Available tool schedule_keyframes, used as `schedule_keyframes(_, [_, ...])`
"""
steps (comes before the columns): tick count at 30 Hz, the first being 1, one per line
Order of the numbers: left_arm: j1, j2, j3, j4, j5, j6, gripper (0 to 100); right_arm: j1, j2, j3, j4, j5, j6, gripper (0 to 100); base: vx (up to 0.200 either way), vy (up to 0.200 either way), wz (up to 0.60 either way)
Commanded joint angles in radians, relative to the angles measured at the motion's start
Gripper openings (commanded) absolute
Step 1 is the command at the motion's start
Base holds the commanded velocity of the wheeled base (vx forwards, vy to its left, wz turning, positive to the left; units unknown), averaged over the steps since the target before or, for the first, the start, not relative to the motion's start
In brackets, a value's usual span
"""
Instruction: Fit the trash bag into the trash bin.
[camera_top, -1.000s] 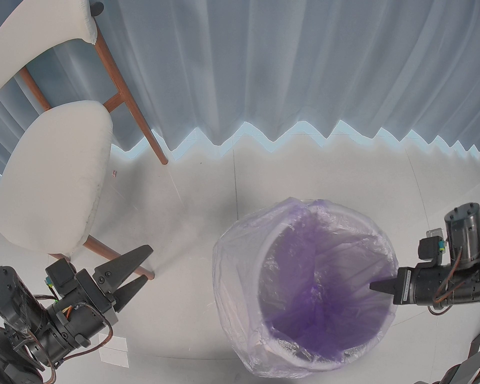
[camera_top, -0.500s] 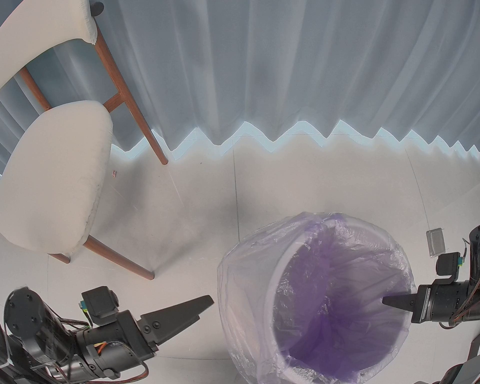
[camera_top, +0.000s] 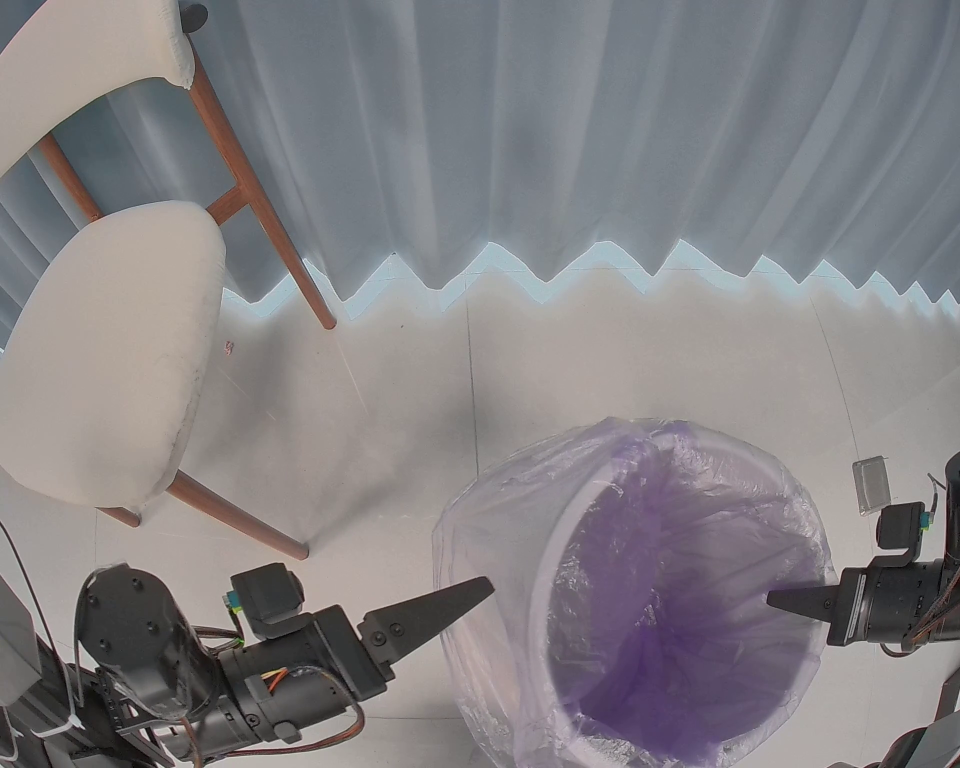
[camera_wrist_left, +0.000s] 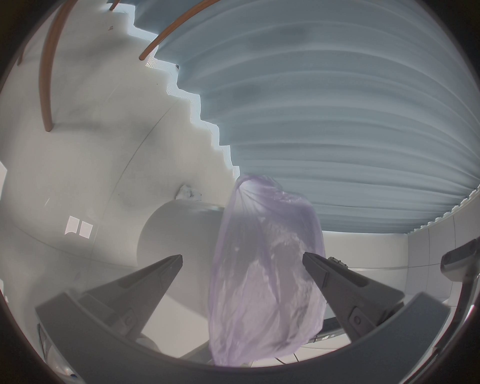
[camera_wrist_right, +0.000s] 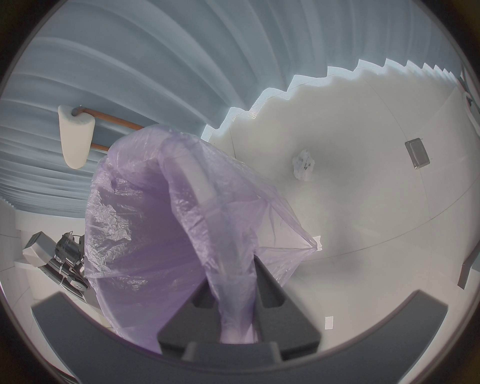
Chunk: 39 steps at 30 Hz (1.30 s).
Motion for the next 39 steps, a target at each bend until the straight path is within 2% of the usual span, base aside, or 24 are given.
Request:
schedule_keyframes(1, [-0.005,0.073,-0.06,-0.002,0.014,0.0,100,-0.001,0.002,0.007,-0.002,0.002,-0.002,0,0.0,0.0,0.0])
schedule_keyframes(2, [-0.008,0.075,-0.062,-0.002,0.019,0.0,0,0.001,0.0,0.009,0.0,0.0,-0.004,0,0.0,0.0,0.0])
schedule_keyframes(15, [0.019,0.076,-0.039,0.001,0.062,0.0,0,-0.005,-0.003,0.022,-0.022,0.002,0.006,0,0.0,0.0,0.0])
schedule_keyframes(25, [0.096,0.11,-0.008,0.004,0.073,-0.002,0,-0.011,-0.012,0.032,-0.029,0.0,0.007,0,0.0,0.0,0.0])
schedule_keyframes(32, [0.095,0.13,0.003,0.004,0.073,0.0,0,-0.013,-0.012,0.033,-0.031,0.002,0.007,0,0.0,0.0,0.0])
schedule_keyframes(39, [0.049,0.174,0.032,0.004,0.079,0.002,0,-0.028,-0.02,0.032,-0.059,0.0,0.007,0,0.0,0.0,0.0])
